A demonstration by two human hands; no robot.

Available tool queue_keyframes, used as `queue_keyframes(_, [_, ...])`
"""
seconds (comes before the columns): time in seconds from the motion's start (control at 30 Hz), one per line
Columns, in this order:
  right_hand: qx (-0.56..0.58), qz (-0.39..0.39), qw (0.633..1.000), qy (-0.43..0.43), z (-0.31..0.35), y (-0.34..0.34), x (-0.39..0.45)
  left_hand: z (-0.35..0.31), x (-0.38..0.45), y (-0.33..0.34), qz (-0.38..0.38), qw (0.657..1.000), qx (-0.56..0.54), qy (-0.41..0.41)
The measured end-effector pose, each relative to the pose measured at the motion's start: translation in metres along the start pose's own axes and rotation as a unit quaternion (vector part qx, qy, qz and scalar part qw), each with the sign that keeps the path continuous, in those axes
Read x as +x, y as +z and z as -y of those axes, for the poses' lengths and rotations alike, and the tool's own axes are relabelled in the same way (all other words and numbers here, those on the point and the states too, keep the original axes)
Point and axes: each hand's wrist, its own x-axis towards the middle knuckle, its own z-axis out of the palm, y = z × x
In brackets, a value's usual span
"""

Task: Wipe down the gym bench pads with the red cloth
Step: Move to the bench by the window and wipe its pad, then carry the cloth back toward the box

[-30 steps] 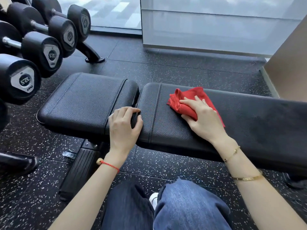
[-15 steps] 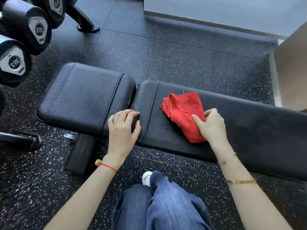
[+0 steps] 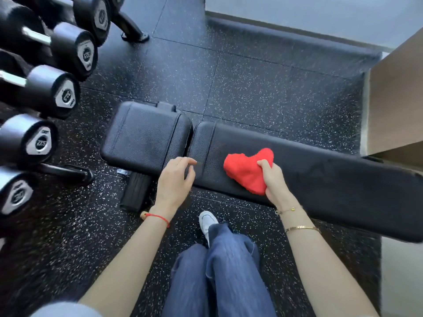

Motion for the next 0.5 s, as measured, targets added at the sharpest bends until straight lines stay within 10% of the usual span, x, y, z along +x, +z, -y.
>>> queue_keyframes(0.5, [0.054, 0.183, 0.980, -0.050, 0.161, -0.040, -0.265, -0.140, -0.134, -0.246, -0.088, 0.996, 0.026, 0.000])
